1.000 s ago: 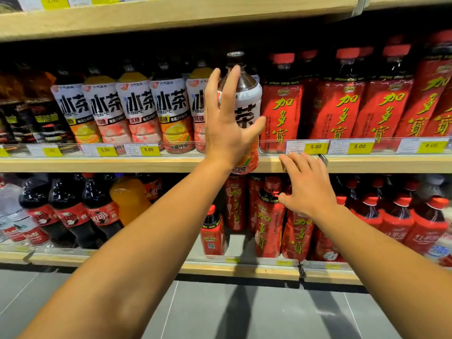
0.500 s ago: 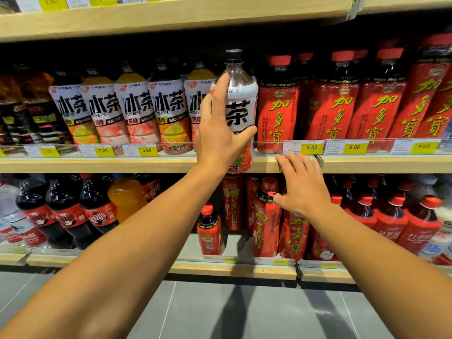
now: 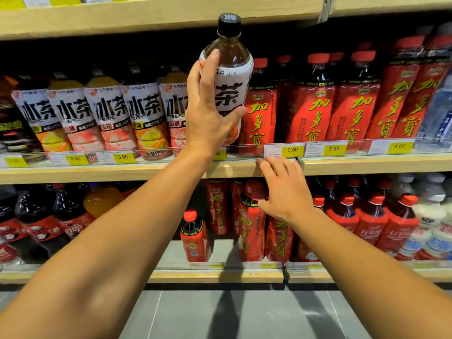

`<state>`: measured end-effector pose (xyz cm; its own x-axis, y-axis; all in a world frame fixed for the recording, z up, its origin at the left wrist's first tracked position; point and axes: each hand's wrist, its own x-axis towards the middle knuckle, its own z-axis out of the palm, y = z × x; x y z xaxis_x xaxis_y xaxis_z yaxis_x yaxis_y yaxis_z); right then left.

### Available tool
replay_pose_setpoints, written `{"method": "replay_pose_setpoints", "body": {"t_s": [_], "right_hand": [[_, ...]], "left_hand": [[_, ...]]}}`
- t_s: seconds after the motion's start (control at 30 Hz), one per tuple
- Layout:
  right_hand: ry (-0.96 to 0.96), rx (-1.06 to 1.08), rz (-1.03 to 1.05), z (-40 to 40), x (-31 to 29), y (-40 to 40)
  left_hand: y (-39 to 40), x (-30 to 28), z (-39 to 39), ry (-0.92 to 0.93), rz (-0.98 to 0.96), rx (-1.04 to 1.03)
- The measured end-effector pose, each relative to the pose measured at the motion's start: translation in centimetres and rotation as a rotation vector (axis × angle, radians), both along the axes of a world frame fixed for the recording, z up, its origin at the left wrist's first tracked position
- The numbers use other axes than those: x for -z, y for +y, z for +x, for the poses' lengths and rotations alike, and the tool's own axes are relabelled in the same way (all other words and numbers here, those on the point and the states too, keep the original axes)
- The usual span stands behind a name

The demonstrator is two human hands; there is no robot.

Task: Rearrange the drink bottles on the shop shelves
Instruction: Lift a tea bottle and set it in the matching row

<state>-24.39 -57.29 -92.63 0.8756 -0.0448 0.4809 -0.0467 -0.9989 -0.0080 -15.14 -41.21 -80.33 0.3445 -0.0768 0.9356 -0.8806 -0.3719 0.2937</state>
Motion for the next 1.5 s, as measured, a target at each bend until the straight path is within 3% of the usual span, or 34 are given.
{"method": "replay_pose_setpoints", "body": {"t_s": [0.3, 0.43, 0.97, 1.2, 1.37, 1.5], "right_hand": [[0.02, 0.007, 0.012, 0.1, 0.1, -0.1], [0.021, 0.018, 0.033, 0.1, 0.2, 0.1], [0.007, 0.009, 0.05, 0.3, 0.6, -0.1], [0.022, 0.017, 0.046, 0.2, 0.4, 0.2], [0.028, 0.029, 0.052, 0.2, 0.4, 0.4], [0.04, 0.031, 0.075, 0.0, 0.2, 0.5]], "left_hand": [[-0.5, 0.8, 2.1, 0.157, -0.155, -0.005], [-0.8, 0.7, 2.1, 0.171, -0.13, -0.037], [-2.7, 2.9, 3.1, 0.012, -0.197, -0.053], [-2.6, 4.0, 2.6, 0.253, -0.15, -0.071], [-2.9, 4.0, 2.4, 0.306, -0.071, -0.163], [-2.9, 3.3, 2.2, 0.284, 0.055, -0.466]]}}
